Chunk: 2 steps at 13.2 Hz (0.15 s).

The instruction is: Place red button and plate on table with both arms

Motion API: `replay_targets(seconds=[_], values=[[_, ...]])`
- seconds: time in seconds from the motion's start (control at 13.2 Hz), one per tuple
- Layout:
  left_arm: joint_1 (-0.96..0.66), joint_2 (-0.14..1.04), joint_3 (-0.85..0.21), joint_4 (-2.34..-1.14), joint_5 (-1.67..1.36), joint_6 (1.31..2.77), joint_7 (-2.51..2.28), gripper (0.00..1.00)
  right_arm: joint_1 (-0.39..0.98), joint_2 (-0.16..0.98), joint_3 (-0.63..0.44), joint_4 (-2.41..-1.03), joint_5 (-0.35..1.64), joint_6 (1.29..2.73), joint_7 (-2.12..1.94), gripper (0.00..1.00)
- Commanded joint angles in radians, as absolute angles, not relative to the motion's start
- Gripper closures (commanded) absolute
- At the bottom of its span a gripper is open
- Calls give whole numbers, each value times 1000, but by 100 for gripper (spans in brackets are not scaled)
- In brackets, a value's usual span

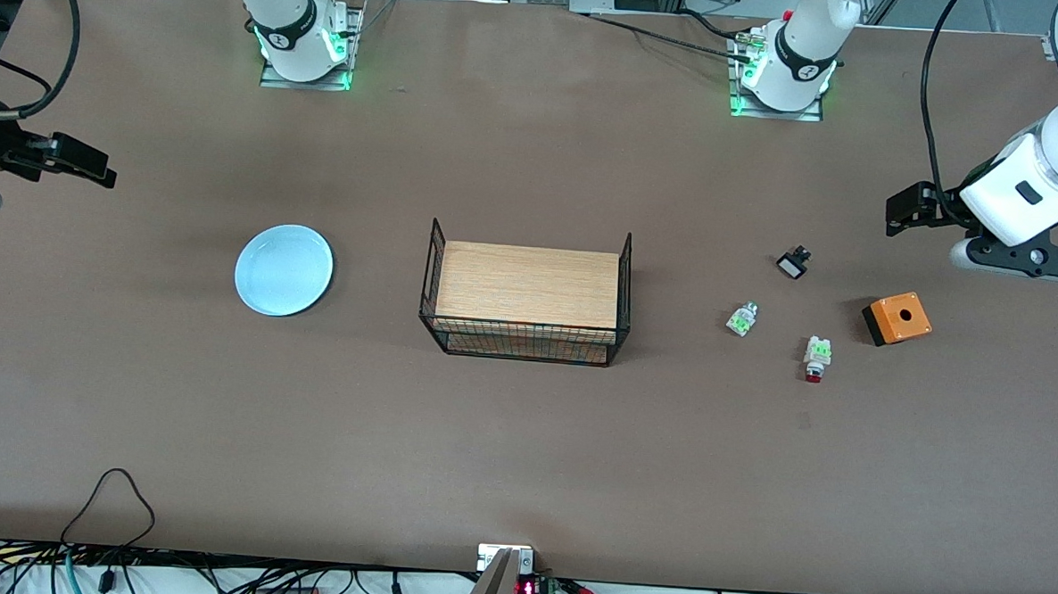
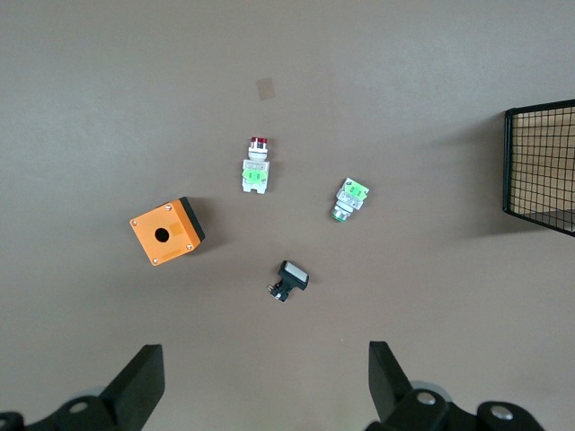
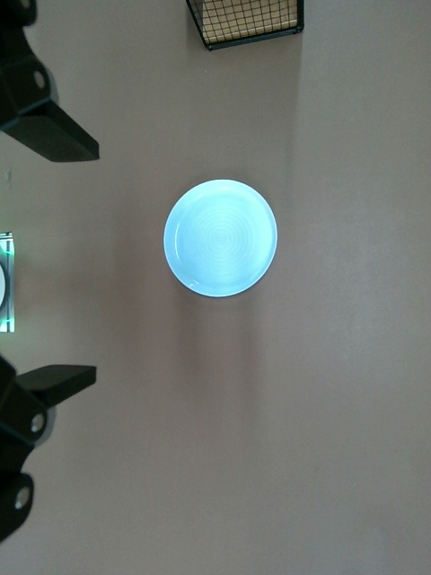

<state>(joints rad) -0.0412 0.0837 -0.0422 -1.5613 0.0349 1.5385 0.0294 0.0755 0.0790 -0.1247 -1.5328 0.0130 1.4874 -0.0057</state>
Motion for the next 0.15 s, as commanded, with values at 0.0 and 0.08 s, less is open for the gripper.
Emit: replay_targets(seconds=[0.0, 0.08], values=[[-48, 89, -40, -1545, 46, 1534, 51, 0, 74, 54, -120, -1554, 5, 1491, -18, 0], [-49, 89, -40, -1545, 46, 1532, 51, 0, 74, 54, -120, -1554, 6, 1493, -20, 0]])
